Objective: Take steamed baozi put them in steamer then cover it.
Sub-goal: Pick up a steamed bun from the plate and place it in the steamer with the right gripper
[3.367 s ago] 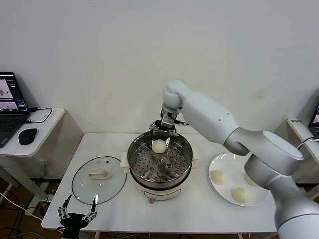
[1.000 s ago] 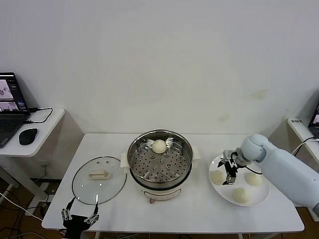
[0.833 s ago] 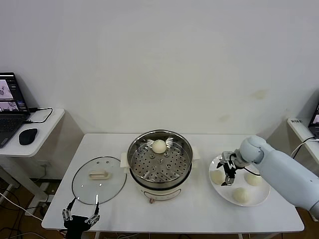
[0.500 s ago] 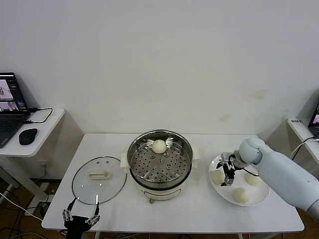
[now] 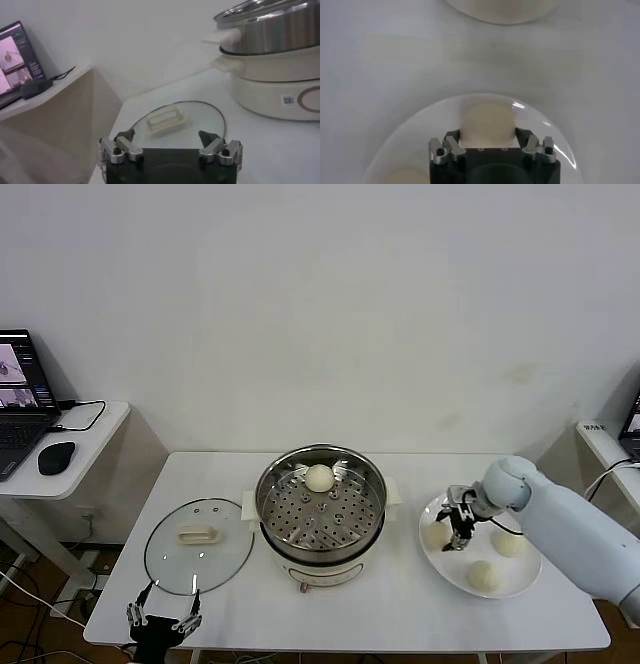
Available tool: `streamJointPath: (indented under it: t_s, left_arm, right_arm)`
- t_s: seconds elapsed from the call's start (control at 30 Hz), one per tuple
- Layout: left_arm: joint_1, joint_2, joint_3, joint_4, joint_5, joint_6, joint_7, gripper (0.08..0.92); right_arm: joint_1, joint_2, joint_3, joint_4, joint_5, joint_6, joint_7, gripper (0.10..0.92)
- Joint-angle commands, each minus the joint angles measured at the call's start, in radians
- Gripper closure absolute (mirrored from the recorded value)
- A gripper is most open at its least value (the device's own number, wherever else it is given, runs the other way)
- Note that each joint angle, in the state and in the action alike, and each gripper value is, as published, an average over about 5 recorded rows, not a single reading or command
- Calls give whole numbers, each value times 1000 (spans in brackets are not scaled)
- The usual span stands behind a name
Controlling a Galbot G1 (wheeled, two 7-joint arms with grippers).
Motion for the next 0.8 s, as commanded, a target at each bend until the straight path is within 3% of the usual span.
streamJointPath:
  t_s: [0.03,0.33,0.8]
  left_arm:
    - [-6,1,3,-4,0,0,2,177]
    - [-21,10,0,-24,3,1,-3,177]
    - [-23,25,-21,-82,9,20,-7,177]
  right_arm:
    - [170,-79,-89,58,87,-17,-42,338]
    - [592,-72,-372,120,317,-87,-131,339]
    - [899,242,-624,61,534,-193,-162,338]
